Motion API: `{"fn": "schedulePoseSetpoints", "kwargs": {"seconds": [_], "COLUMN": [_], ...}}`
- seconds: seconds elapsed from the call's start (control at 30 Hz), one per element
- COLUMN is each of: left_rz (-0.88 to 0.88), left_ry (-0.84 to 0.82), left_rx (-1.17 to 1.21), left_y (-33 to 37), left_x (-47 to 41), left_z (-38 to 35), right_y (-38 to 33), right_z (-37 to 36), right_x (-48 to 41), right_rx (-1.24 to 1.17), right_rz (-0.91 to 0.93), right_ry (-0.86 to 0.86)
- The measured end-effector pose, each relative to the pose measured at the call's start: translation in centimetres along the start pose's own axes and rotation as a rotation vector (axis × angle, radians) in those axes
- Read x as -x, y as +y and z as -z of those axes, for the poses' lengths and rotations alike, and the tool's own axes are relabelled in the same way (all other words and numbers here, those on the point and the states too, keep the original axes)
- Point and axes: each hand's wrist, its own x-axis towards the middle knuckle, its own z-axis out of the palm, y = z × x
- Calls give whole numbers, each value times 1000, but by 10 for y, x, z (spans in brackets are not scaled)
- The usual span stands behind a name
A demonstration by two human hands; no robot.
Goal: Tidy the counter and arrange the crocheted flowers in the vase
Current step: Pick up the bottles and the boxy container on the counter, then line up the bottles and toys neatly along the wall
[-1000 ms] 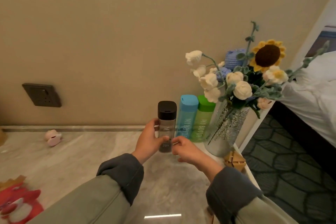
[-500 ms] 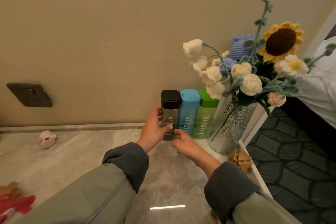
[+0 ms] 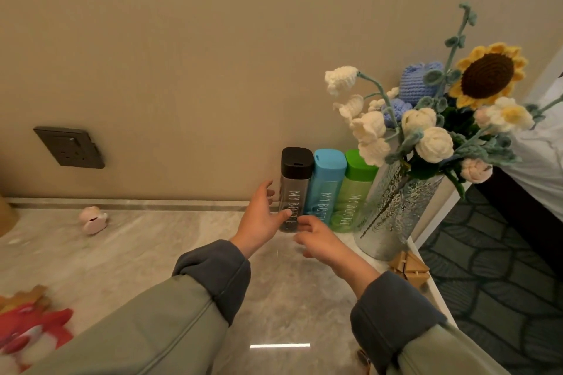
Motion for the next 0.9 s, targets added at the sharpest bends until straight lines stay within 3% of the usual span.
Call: {"fn": "schedulePoseSetpoints", "kwargs": {"seconds": [0.4,0.9], "left_rz": [9,160], "left_ry": [178,533], "left_rx": [163,61], "left_y": [-11,-74], "left_x": [69,190], "left_z": [72,257], "right_y": [-41,-107], "right_z": [-46,-233], "right_x": [34,64], "right_rx": [-123,-46], "right_rz": [186,314], "right_ry": [64,-282]}}
